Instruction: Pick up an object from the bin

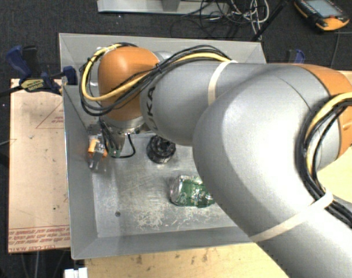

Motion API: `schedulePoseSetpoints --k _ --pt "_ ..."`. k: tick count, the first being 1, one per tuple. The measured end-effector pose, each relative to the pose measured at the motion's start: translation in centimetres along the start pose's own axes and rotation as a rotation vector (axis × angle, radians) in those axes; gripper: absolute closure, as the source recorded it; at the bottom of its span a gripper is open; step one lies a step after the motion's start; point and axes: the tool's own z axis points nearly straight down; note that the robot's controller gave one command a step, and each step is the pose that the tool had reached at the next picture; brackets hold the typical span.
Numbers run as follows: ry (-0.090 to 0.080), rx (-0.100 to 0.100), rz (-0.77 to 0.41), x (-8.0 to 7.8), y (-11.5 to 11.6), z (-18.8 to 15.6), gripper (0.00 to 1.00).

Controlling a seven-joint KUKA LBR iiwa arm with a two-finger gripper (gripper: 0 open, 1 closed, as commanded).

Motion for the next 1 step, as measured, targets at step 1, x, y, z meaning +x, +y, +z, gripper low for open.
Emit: schedulePoseSetpoints --k 1 --pt "0.0 0.0 0.001 0.0 -0.01 0.0 1.0"
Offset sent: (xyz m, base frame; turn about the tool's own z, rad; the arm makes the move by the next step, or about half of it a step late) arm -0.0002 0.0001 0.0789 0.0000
